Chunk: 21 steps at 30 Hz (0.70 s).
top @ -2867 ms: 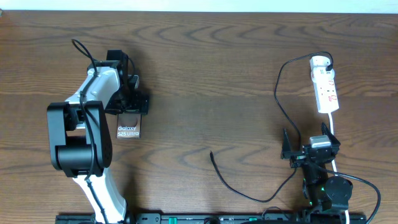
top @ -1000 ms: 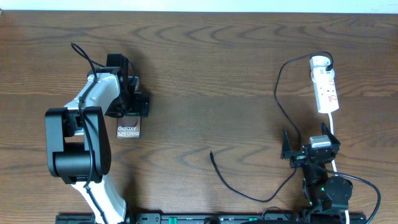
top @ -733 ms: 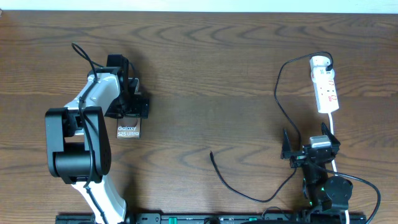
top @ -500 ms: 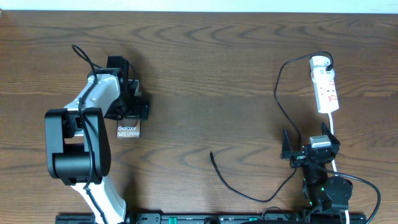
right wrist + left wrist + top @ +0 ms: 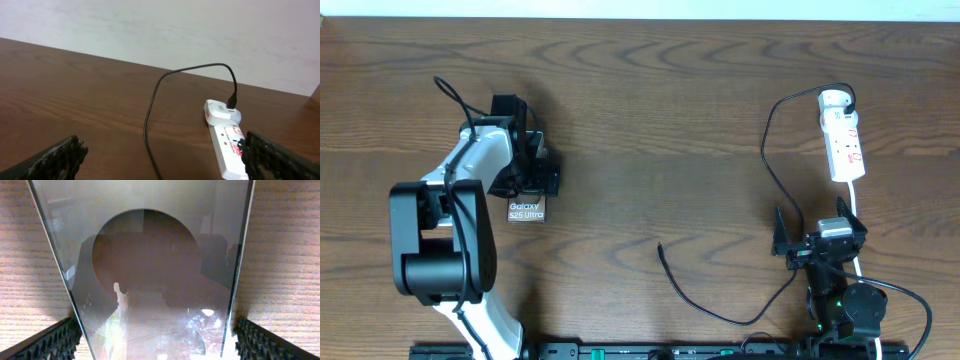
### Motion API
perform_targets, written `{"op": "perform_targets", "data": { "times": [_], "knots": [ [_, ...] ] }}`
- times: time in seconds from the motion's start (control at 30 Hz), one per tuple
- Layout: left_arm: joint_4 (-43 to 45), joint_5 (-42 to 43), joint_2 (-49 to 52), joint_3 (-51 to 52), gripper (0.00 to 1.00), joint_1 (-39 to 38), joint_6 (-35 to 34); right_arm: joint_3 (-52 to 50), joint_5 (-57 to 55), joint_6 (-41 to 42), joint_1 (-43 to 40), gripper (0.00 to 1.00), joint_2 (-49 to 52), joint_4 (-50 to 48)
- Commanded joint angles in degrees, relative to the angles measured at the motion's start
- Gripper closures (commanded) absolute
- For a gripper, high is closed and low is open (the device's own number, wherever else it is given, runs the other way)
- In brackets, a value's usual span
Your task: Plug charger to phone and switch on socket
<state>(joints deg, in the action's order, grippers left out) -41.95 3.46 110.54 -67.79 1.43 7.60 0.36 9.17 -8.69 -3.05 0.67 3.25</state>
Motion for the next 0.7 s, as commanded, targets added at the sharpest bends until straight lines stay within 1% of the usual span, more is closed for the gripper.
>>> {"op": "perform_targets", "data": {
  "times": [0.0, 0.67],
  "knots": [
    [0.76, 0.59, 5.4, 5.49, 0.02, -0.02, 0.22, -0.04, -0.04, -0.81, 0.42, 0.01, -0.37, 0.26],
    [2.89, 0.5, 5.4, 5.68, 0.02, -0.02, 0.37, -0.04, -0.04, -0.81, 0.42, 0.01, -0.37, 0.26]
  ]
}}
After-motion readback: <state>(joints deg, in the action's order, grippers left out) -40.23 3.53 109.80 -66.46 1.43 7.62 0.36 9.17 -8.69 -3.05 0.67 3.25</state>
